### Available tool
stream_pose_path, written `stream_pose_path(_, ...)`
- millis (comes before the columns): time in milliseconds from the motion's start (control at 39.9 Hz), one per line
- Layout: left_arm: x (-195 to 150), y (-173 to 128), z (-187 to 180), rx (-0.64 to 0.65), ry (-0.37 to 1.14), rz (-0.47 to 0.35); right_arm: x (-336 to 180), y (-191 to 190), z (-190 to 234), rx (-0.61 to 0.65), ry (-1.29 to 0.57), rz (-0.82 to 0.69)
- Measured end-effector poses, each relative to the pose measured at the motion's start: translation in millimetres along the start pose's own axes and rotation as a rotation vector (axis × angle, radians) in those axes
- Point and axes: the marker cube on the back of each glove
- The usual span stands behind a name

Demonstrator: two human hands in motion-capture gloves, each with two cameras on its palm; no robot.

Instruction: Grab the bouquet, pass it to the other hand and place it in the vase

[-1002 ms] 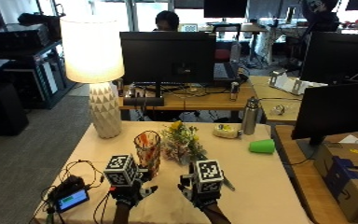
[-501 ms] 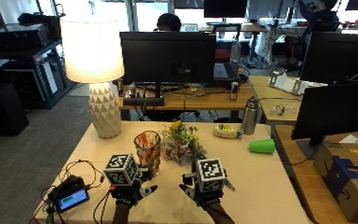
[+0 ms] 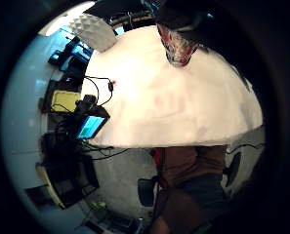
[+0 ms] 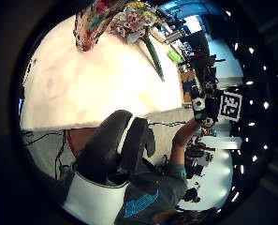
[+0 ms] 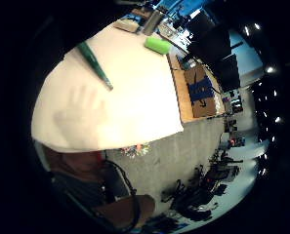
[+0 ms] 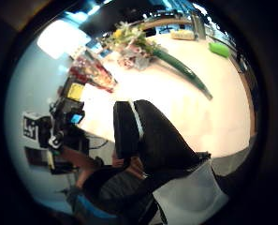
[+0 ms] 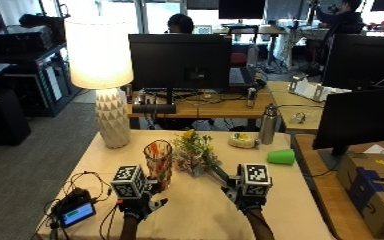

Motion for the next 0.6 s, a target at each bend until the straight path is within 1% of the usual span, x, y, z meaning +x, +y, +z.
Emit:
stream_pose_path(100, 1.5, -5.4, 4.6, 0.015, 0.003, 0.008, 13.1, -8.0, 10.0, -0.008, -0.004, 0.032)
stream_pose_path(200, 1.4, -13.7, 13.6, 0.013, -0.001, 0.013, 24.7, -21.5, 28.9, -0.028, -0.012, 0.054)
stream_pose_path(276, 5.1, -12.1, 13.5, -0.004, -0.004, 0.010, 31.1, -32.7, 43.0, -0.036, -0.014, 0.068)
stream_pose_path(351, 10.6, -6.2, 10.4, -0.038, -0.011, -0.004, 37.9, -52.5, 65.0, -0.036, -0.019, 0.080)
stream_pose_path(501, 8.5, -12.5, 18.6, -0.065, -0.020, -0.006, 47.2, -83.7, 107.5, -0.078, -0.036, 0.094)
stream_pose_path(601, 8.3, -14.9, 21.1, -0.063, -0.018, -0.005, 49.0, -99.9, 138.1, -0.127, -0.062, 0.096)
